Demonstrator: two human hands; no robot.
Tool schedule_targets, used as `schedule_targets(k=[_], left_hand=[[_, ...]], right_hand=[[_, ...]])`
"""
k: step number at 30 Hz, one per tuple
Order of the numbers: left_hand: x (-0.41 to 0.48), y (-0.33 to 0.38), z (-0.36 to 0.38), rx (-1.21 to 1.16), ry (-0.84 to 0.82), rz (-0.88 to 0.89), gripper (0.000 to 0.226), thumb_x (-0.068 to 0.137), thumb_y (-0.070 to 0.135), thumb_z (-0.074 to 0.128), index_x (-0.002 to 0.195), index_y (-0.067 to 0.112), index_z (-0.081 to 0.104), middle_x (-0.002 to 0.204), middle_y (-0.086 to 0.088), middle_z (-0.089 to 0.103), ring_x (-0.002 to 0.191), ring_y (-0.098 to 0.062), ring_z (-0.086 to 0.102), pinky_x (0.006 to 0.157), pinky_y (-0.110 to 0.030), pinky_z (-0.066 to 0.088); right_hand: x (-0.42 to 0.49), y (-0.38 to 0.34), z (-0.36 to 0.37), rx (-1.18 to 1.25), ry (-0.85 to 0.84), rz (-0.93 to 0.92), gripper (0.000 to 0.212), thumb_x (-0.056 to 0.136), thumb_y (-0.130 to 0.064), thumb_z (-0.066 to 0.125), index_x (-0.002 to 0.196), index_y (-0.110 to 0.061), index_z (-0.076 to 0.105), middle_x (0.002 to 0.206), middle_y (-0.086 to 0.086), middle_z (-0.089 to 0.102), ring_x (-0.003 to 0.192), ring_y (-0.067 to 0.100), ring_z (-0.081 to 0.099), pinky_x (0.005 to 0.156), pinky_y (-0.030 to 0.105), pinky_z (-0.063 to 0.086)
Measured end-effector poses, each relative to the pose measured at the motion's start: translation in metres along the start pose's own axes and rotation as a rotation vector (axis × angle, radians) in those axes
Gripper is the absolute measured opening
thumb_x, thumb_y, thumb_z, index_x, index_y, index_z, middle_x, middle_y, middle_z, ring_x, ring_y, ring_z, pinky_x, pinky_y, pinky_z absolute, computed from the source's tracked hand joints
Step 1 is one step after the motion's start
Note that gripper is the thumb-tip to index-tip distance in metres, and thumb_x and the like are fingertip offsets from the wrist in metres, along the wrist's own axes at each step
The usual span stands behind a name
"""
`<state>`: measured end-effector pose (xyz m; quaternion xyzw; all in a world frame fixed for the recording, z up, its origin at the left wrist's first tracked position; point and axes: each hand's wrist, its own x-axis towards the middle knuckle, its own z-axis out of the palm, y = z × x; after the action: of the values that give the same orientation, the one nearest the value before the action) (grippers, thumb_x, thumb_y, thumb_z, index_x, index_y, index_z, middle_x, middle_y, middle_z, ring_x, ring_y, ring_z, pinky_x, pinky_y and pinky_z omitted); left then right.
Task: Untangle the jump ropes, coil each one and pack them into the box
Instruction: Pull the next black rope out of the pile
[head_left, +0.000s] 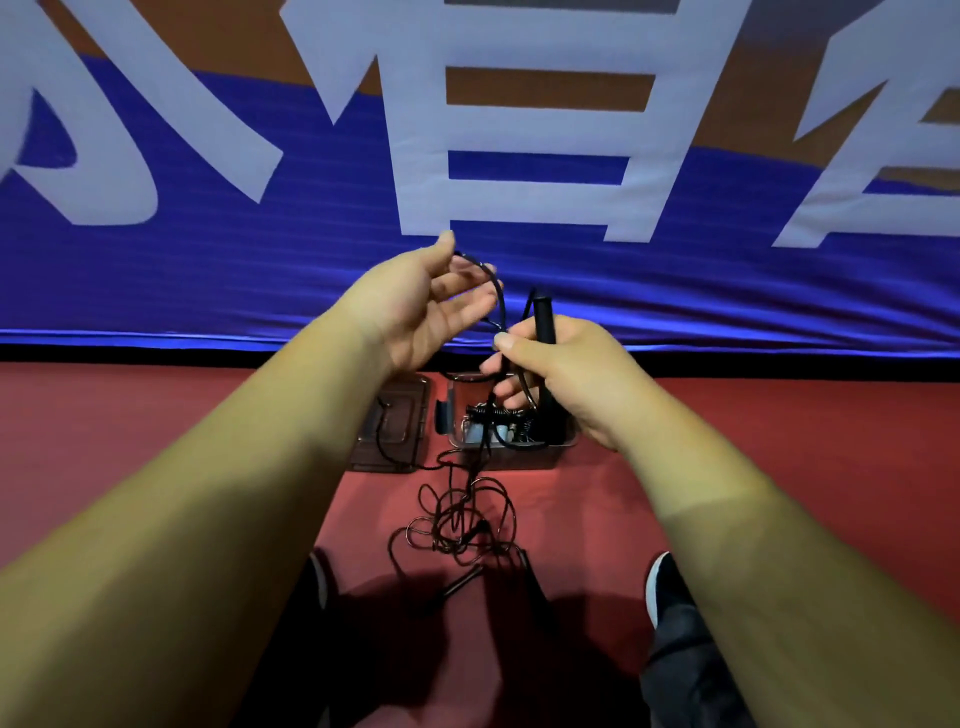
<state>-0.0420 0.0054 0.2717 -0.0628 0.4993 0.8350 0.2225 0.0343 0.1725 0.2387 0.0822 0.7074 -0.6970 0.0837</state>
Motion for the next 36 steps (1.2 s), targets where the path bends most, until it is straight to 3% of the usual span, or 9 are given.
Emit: schedule_targets(k=[4,6,10,14,22,27,30,33,36], left_hand=[[-0.007,-0.006,0.011,0.28,0.119,0.257,0.004,0.101,0.007,0.061,0.104,0.005,0.059,0.086,-0.012,0.065,0.076,-0.022,0.061,0.077,-0.032,0.059],[-0.012,-0.011,0.012,0.483,0.126,0.279,0.013,0.094,-0.004,0.059,0.103,0.005,0.062,0.078,-0.007,0.065,0.072,-0.021,0.059,0.067,-0.031,0.056],[-0.02,-0.02,0.007,0.826,0.018,0.211,0.014,0.091,0.002,0.062,0.101,0.012,0.063,0.089,-0.014,0.072,0.083,-0.02,0.071,0.092,-0.045,0.059],[-0.027,-0.02,0.008,1.215,-0.035,0.308,0.013,0.095,0.013,0.063,0.106,0.019,0.058,0.092,-0.001,0.07,0.075,-0.009,0.065,0.074,-0.028,0.056],[-0.035,-0.015,0.003,1.222,-0.201,0.33,0.038,0.092,0.004,0.068,0.121,0.018,0.047,0.086,0.0,0.071,0.076,-0.008,0.068,0.069,-0.017,0.05],[-0.031,-0.01,-0.009,1.469,-0.127,0.493,0.035,0.086,0.008,0.068,0.112,0.028,0.055,0.091,0.008,0.07,0.091,-0.014,0.065,0.082,-0.035,0.053],[-0.03,-0.012,-0.009,1.478,-0.109,0.58,0.031,0.084,0.016,0.069,0.108,0.029,0.054,0.09,0.01,0.066,0.087,-0.015,0.064,0.076,-0.038,0.054],[-0.028,-0.016,-0.008,1.479,-0.122,0.589,0.024,0.09,0.02,0.068,0.11,0.026,0.057,0.093,0.01,0.067,0.083,-0.01,0.062,0.07,-0.031,0.047],[-0.025,-0.01,-0.011,1.488,-0.037,0.6,0.03,0.09,0.012,0.059,0.113,0.027,0.07,0.098,0.012,0.07,0.076,0.0,0.06,0.064,-0.012,0.041]], right_hand=[[0.006,0.001,0.002,0.143,0.074,0.01,0.011,0.106,-0.017,0.066,0.102,-0.007,0.067,0.092,0.013,0.081,0.068,0.024,0.071,0.068,0.04,0.062],[0.009,-0.001,0.001,0.222,0.092,0.028,0.012,0.105,-0.017,0.067,0.105,-0.004,0.068,0.096,0.016,0.08,0.068,0.025,0.072,0.064,0.039,0.063],[0.012,-0.001,0.003,0.274,0.124,0.054,0.016,0.103,-0.016,0.068,0.106,-0.001,0.072,0.091,0.016,0.078,0.065,0.025,0.071,0.059,0.035,0.06],[0.011,0.0,0.009,0.307,0.146,0.056,0.013,0.102,-0.014,0.069,0.1,-0.002,0.071,0.077,0.009,0.075,0.064,0.025,0.074,0.064,0.039,0.064],[0.008,-0.006,0.008,0.388,0.042,0.111,0.015,0.105,-0.014,0.065,0.108,-0.002,0.072,0.094,0.012,0.081,0.07,0.019,0.074,0.064,0.034,0.064],[0.008,-0.01,0.006,0.406,-0.031,0.168,0.024,0.105,-0.018,0.063,0.123,-0.003,0.071,0.105,0.011,0.08,0.072,0.017,0.072,0.063,0.032,0.063],[0.008,-0.014,0.003,0.451,-0.065,0.208,0.021,0.104,-0.021,0.065,0.119,-0.009,0.074,0.102,0.007,0.079,0.069,0.014,0.071,0.064,0.031,0.064],[0.009,-0.012,0.002,0.405,-0.043,0.233,0.02,0.102,-0.022,0.07,0.117,-0.01,0.076,0.089,0.002,0.076,0.059,0.008,0.065,0.054,0.026,0.058],[0.012,-0.007,0.002,0.333,0.026,0.235,0.01,0.101,-0.021,0.07,0.102,-0.014,0.077,0.074,-0.005,0.069,0.052,0.004,0.055,0.042,0.02,0.043]])
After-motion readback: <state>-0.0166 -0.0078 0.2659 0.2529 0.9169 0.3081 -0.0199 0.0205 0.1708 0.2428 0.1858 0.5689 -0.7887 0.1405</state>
